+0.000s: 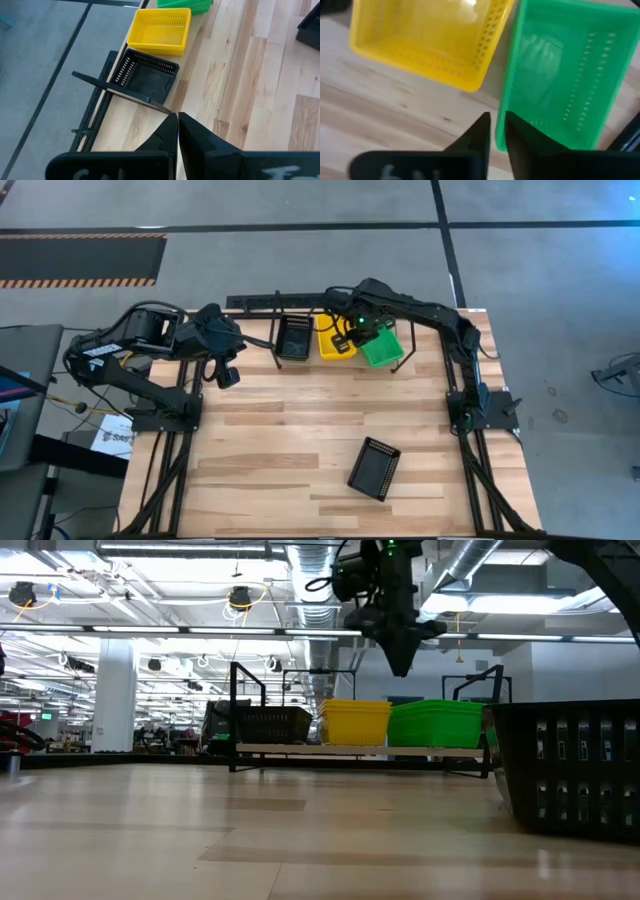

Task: Stack baskets on shelf by color
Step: Adjust the green bin on the shelf, then stack the black bin on top of the black bins on the shelf

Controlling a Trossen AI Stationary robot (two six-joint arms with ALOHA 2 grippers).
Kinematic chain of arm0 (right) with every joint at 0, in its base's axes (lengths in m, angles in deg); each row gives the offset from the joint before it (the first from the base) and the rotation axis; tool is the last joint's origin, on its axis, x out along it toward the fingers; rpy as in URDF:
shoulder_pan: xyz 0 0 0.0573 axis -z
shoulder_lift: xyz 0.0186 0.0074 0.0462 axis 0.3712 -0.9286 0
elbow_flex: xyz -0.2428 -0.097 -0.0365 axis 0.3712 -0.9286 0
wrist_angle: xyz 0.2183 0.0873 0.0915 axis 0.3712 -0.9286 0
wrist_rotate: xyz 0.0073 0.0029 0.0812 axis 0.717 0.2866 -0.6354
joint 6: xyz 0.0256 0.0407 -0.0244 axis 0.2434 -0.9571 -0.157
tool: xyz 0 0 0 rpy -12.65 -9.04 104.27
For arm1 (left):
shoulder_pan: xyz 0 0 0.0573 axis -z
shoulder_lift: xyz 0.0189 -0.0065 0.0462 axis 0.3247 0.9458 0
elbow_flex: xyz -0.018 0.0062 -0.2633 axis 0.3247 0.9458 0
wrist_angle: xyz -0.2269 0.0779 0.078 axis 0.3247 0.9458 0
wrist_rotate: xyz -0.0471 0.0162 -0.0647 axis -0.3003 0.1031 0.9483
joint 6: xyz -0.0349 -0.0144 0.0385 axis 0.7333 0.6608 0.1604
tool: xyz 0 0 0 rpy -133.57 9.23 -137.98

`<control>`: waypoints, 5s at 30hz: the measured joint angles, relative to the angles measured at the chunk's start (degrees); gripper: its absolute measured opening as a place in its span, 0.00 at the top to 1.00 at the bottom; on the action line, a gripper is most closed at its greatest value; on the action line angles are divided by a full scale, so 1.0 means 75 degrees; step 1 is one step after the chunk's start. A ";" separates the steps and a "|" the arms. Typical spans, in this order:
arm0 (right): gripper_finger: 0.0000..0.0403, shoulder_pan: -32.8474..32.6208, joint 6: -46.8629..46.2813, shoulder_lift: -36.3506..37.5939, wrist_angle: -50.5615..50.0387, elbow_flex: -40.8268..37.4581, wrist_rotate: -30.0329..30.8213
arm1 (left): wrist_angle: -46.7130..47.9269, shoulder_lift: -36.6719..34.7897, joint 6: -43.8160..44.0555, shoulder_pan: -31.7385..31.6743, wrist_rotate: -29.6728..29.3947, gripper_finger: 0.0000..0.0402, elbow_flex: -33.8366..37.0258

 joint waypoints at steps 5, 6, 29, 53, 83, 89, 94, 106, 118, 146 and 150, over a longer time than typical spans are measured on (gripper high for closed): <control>0.61 -0.0078 -0.0044 -0.0092 -0.0022 -0.0205 -0.0050 | 0.0003 0.0000 0.0003 0.0001 -0.0003 1.00 -0.0003; 0.58 -0.0107 -0.0100 -0.0069 -0.0025 -0.0271 -0.0047 | 0.0000 0.0000 0.0003 -0.0002 0.0000 1.00 0.0000; 0.54 -0.0145 -0.0639 -0.0072 0.0321 -0.2168 0.0005 | 0.0000 0.0000 0.0006 -0.0001 -0.0002 1.00 0.0000; 0.93 0.0482 -0.1865 -0.0069 0.2254 -0.2174 0.0400 | 0.0000 0.0000 -0.0430 0.0001 -0.0003 1.00 -0.0003; 0.83 0.0140 -0.1941 -0.0020 0.2014 -0.1060 0.0660 | -0.0003 0.0000 -0.0482 -0.0002 -0.0004 1.00 -0.0001; 0.83 -0.0003 -0.1638 -0.0011 0.1805 -0.0135 0.1044 | -0.0003 0.0000 -0.0448 0.0000 -0.0003 1.00 0.0000; 0.83 -0.0067 -0.1595 -0.0011 0.1831 0.0140 0.1168 | -0.0003 0.0000 -0.0438 -0.0002 -0.0003 1.00 -0.0002; 0.83 -0.1882 -0.0221 0.0236 0.0136 0.0135 -0.1031 | 0.0006 0.0000 -0.0450 0.0001 -0.0003 1.00 -0.0001; 0.83 -0.5184 -0.1910 0.0723 0.0016 0.0000 -0.0864 | -0.0023 0.0003 -0.0488 0.0001 -0.0003 1.00 -0.0003; 0.64 -0.6275 -0.2857 -0.0285 0.0102 -0.2084 -0.1382 | 0.0007 0.0090 0.0915 -0.0002 0.0275 1.00 -0.0003; 0.51 -0.5921 -0.2654 -0.0285 0.0087 -0.2528 -0.1394 | 0.0015 0.0090 0.0902 -0.0002 0.0378 1.00 -0.0003</control>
